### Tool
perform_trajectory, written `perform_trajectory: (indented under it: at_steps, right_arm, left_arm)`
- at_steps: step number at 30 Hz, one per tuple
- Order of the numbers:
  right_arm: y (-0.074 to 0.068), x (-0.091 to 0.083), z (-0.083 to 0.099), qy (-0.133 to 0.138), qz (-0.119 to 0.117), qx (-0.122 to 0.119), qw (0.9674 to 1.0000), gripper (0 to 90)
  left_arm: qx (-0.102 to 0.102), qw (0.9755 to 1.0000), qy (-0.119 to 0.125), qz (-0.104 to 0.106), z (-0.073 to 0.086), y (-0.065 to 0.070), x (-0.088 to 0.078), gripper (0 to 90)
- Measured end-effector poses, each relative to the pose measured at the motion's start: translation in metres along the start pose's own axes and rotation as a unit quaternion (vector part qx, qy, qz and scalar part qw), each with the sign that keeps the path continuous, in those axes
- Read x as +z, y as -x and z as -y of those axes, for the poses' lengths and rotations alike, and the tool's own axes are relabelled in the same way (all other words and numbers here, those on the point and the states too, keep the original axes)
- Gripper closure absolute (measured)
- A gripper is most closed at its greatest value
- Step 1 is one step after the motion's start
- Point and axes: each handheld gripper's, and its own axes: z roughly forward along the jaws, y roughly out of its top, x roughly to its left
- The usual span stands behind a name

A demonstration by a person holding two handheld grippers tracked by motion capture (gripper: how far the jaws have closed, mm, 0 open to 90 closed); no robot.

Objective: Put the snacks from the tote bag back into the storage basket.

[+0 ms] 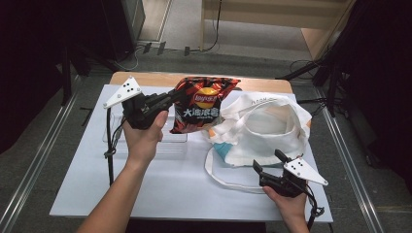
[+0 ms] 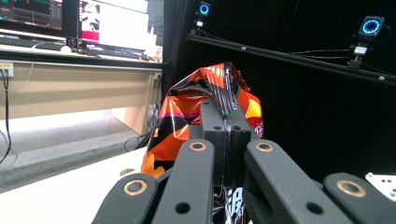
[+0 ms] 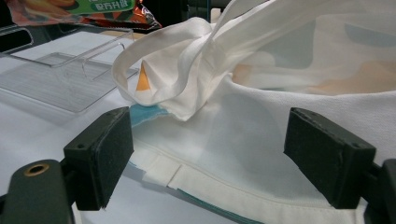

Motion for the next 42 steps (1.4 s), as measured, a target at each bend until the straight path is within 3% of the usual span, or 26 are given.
perform_trajectory:
  at_steps: [10,18,42]
  right_arm:
    - [0.0,0.001,0.001,0.0,-0.001,-0.003,1.0,16.3]
    - [-0.007,-0.008,-0.003,0.04,-0.013,-0.022,0.9989,16.4]
    - [-0.01,-0.008,-0.004,0.041,-0.012,-0.025,0.9987,16.8]
  left_arm:
    - [0.006,0.9999,-0.005,-0.012,-0.003,-0.012,-0.012,90.0]
    - [0.005,0.9995,-0.004,-0.03,-0.004,-0.023,-0.02,90.0]
    - [-0.005,0.9978,0.0,-0.067,-0.004,-0.056,-0.041,90.0]
